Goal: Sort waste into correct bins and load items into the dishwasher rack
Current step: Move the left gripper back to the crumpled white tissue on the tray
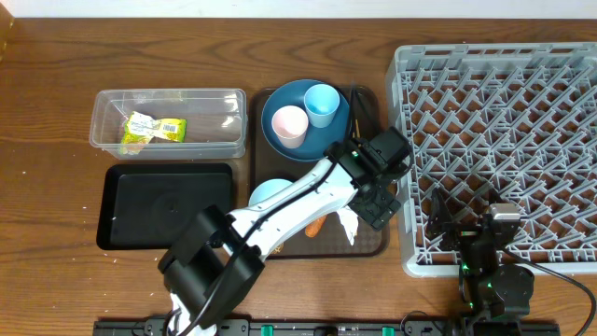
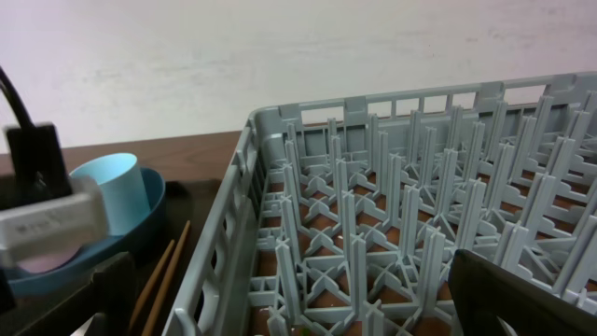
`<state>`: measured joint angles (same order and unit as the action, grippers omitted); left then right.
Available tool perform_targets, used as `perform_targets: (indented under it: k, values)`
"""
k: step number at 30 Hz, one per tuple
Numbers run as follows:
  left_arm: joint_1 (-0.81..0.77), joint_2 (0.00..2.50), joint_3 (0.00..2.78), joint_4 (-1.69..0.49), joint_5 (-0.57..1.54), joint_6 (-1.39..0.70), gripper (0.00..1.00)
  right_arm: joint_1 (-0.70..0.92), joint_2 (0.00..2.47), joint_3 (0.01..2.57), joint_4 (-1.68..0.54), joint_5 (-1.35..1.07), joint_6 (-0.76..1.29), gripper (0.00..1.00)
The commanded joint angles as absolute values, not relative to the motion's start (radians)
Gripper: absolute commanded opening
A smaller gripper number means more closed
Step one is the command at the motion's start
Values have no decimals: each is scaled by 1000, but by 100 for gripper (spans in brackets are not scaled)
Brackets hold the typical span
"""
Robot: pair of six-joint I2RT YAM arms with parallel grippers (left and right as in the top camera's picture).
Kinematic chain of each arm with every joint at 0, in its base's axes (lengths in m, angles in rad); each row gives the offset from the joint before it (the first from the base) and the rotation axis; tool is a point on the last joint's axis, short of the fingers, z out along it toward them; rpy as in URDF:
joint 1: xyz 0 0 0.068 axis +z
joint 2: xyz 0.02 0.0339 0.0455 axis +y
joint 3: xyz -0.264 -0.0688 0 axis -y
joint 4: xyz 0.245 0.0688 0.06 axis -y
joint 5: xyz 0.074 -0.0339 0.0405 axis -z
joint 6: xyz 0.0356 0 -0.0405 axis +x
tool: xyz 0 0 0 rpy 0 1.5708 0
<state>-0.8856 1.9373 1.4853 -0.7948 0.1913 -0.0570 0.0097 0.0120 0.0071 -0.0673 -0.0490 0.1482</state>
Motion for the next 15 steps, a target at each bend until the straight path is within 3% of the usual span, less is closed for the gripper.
perform_targets:
  k: [1, 5, 15]
  values:
    - [-880, 1982, 1494, -794, 155, -65, 77, 7, 7, 5, -71, -49, 141, 99]
    - [-880, 1996, 1494, -794, 147, -65, 62, 7, 7, 6, -71, -49, 141, 99]
    - [-880, 2001, 1494, -788, 93, -91, 60, 7, 7, 5, -71, -49, 141, 99]
